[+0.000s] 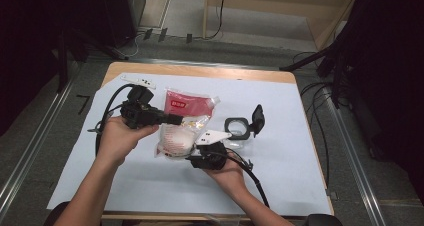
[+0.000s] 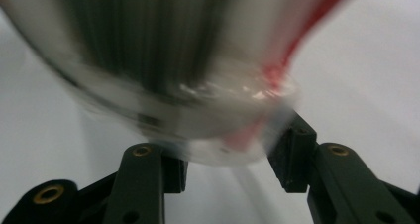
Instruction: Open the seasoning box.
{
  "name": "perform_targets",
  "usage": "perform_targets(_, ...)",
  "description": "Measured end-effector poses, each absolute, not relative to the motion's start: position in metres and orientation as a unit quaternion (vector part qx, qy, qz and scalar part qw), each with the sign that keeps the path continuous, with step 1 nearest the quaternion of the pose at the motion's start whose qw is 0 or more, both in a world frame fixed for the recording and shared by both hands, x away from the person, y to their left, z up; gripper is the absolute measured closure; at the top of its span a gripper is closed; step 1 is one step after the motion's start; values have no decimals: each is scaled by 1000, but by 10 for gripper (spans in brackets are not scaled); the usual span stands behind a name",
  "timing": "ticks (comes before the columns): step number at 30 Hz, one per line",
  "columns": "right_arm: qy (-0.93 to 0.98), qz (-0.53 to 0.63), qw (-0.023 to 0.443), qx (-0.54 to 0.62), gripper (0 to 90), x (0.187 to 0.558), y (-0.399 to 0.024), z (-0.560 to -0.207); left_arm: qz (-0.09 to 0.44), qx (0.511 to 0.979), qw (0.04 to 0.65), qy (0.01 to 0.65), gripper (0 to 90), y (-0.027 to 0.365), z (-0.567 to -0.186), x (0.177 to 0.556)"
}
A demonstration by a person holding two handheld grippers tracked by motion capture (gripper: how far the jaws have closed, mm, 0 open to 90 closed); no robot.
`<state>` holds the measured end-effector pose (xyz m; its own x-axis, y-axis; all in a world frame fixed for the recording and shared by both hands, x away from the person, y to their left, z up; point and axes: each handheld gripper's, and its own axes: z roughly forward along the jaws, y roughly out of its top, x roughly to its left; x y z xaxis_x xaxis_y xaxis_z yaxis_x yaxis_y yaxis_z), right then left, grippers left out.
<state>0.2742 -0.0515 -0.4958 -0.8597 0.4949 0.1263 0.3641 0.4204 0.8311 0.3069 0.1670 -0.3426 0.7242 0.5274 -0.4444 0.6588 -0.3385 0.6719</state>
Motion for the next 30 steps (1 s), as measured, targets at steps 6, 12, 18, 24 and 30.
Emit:
perform_targets(6,855,460,87,223,542,262,-41,-494,-67,824,430,364,895,153,-346,307)
perform_targets(12,860,458,100,203,547,255,-37,-490,-73,822,432,364,880,145,-349,308)
perform_targets(18,859,465,73,202,551,249,-32,-485,-55,839,427,334,857,137,-350,307)
perform_targets(24,856,471,45,208,552,249,-34,-483,-40,847,427,315,846,131,-354,308)
perform_targets(30,854,477,29,207,570,247,-33,-483,-25,860,419,291,830,124,-358,309)
